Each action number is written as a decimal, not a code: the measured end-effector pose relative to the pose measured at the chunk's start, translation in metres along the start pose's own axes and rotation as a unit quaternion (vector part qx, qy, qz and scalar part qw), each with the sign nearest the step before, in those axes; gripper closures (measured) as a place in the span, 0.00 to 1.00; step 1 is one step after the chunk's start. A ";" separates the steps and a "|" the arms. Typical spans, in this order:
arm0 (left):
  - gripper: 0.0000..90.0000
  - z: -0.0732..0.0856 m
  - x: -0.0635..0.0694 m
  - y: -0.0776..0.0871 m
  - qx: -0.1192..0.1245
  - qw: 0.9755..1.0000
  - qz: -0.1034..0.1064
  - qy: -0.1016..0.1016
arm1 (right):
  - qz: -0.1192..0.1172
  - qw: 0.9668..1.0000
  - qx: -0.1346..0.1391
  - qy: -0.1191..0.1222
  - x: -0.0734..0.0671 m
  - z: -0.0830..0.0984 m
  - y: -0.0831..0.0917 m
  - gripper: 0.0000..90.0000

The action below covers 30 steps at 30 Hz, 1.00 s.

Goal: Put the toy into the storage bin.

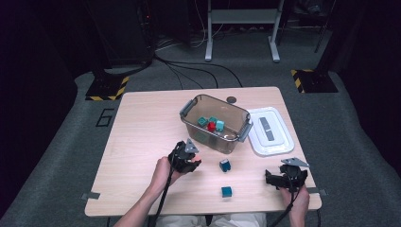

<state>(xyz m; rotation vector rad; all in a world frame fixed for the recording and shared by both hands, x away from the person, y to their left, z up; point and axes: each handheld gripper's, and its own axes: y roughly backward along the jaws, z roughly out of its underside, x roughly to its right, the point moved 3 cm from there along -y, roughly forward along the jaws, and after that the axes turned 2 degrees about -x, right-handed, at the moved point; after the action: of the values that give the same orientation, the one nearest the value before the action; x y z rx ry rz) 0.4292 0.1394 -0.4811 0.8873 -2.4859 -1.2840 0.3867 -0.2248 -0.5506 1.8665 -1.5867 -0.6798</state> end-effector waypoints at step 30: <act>0.73 -0.059 -0.052 0.061 0.033 0.997 -0.062 -0.016 | 0.001 1.000 0.000 -0.001 0.000 0.000 0.000 0.00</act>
<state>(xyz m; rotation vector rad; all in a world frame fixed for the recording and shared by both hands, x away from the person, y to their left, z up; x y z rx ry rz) 0.4715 0.1575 -0.3926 1.0615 -2.5470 -1.2693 0.3869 -0.2250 -0.5506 1.8649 -1.5880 -0.6808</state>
